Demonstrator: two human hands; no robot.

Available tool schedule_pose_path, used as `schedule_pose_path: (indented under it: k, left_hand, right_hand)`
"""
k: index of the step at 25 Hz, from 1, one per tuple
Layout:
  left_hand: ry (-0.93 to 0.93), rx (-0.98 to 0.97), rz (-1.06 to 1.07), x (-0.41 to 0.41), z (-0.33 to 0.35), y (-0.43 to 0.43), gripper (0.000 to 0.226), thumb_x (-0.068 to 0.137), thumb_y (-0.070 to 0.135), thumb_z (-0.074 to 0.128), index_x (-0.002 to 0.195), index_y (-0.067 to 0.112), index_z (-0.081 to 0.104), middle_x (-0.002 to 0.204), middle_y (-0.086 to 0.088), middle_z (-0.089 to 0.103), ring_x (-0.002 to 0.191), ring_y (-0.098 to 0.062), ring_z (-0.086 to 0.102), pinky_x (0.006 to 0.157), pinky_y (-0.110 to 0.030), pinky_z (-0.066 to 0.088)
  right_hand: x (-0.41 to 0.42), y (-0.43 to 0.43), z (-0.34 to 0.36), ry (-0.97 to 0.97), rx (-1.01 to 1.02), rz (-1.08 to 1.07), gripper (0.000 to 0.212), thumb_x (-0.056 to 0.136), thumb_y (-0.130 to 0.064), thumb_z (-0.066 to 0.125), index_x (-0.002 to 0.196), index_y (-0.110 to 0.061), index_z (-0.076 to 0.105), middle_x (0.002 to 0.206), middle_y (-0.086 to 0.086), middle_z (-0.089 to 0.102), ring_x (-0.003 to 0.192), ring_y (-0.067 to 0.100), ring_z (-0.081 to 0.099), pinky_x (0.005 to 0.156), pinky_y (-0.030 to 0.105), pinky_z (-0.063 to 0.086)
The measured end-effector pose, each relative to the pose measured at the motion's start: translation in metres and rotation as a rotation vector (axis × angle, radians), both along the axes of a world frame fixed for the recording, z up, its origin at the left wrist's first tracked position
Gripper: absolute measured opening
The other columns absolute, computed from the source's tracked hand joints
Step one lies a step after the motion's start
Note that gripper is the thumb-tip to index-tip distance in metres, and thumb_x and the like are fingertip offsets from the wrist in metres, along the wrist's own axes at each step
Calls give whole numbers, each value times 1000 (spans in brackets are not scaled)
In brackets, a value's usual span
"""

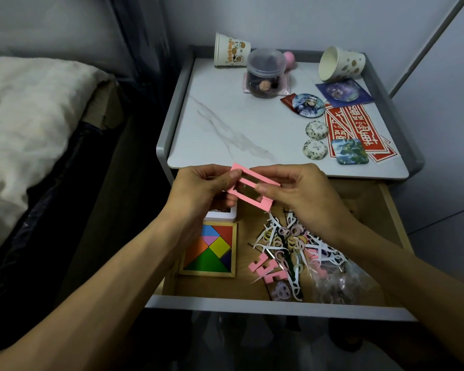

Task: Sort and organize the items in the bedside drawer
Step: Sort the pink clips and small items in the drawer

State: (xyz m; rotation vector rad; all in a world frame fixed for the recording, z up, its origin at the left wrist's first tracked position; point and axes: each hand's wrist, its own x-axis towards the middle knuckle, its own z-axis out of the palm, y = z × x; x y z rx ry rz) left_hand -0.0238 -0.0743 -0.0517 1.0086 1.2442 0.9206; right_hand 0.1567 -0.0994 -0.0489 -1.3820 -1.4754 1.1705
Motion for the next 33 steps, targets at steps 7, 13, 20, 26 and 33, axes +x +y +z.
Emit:
schedule_pose_path:
  k: [7, 13, 20, 26, 33]
  left_hand:
    - [9, 61, 173, -9, 2, 6, 16, 89, 10, 67, 100, 0, 73, 79, -16, 73, 50, -14, 55, 52, -21, 51]
    - [56, 71, 160, -18, 9, 6, 15, 89, 13, 66, 97, 2, 73, 79, -14, 73, 55, -16, 60, 55, -20, 55]
    - [1154, 249, -181, -38, 0, 17, 35, 92, 48, 60, 99, 16, 70, 86, -2, 69, 74, -21, 66, 64, -35, 55]
    - [1630, 128, -354, -40, -30, 17, 20, 97, 16, 50, 113, 7, 57, 101, -12, 62, 93, -31, 65, 76, -36, 55]
    - [1614, 211, -455, -52, -53, 31, 22, 95, 11, 47, 114, 9, 57, 107, -10, 62, 83, -25, 58, 56, -31, 35]
  right_hand:
    - [-23, 1, -2, -515, 249, 18, 68, 78, -23, 80, 140, -25, 52, 113, -7, 53, 105, 3, 52, 93, 8, 40]
    - [-29, 1, -7, -833, 532, -41, 54, 81, -31, 76, 128, -10, 59, 109, 6, 63, 102, 21, 56, 86, 33, 47]
    - [-15, -13, -34, -791, 232, 251, 52, 80, -40, 74, 126, -18, 62, 104, -5, 61, 88, 7, 53, 82, 24, 48]
    - [-54, -17, -84, -796, 84, 708, 36, 84, -29, 73, 117, -19, 61, 104, -13, 45, 91, 5, 54, 84, 20, 52]
    - [-81, -16, -115, -837, 139, 823, 22, 88, -31, 68, 106, -20, 62, 106, -4, 51, 76, 9, 58, 66, 31, 57]
